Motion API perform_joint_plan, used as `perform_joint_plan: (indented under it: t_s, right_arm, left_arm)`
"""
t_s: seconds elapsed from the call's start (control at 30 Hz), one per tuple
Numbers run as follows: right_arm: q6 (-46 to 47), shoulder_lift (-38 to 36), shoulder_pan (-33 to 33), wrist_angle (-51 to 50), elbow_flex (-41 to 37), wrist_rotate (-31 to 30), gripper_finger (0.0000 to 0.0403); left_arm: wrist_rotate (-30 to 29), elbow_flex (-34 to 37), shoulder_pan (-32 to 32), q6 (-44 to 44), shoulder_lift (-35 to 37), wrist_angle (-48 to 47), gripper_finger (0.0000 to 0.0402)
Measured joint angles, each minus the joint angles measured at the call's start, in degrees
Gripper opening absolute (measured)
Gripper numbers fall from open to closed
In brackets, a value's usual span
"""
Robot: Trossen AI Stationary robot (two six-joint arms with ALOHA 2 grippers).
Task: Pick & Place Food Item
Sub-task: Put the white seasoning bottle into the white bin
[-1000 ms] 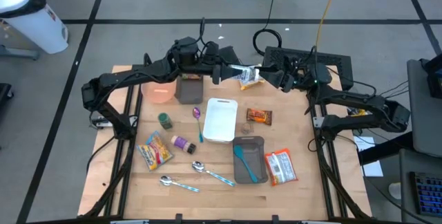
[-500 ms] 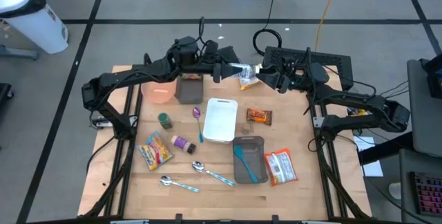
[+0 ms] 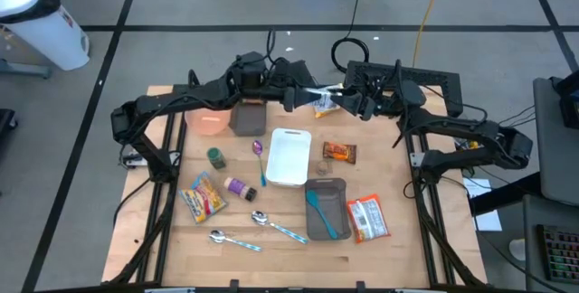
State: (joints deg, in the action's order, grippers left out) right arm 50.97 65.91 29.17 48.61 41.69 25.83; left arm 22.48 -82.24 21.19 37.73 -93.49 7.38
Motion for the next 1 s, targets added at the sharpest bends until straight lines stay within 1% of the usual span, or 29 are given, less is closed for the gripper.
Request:
perform_joint_plan:
  t_s: [0.1,0.2,0.5,0.7,0.77,0.9,1.0]
  right_arm:
    - [0.2,0.0,0.0,-0.5,-0.1,0.3,0.0262]
    - [-0.1,0.0,0.0,-0.9,-0.1,1.1,0.0252]
    - [-0.4,0.0,0.0,-1.3,-0.1,1.2,0.0193]
    - [-0.4,0.0,0.0,-1.4,-0.1,1.3,0.0192]
    - [-0.4,0.0,0.0,-1.4,-0.1,1.3,0.0192]
    - [-0.9,0.0,0.0,-1.5,-0.1,2.8,0.0192]
    - [-0.9,0.0,0.0,-1.3,-0.1,3.6,0.0192]
  left_arm:
    - [-0.1,0.0,0.2,-0.1,0.0,0.1,0.0208]
    - [0.0,0.0,0.2,-0.1,0.0,0.1,0.0208]
    - [0.1,0.0,0.3,-0.6,0.0,0.2,0.0208]
    - [0.2,0.0,0.4,-0.3,0.0,0.2,0.0208]
    - [0.0,0.0,0.4,-0.3,0.0,0.2,0.0219]
    - [-0.8,0.0,0.5,0.4,0.1,1.1,0.0271]
    - [-1.0,-0.1,0.6,0.4,0.1,2.6,0.0302]
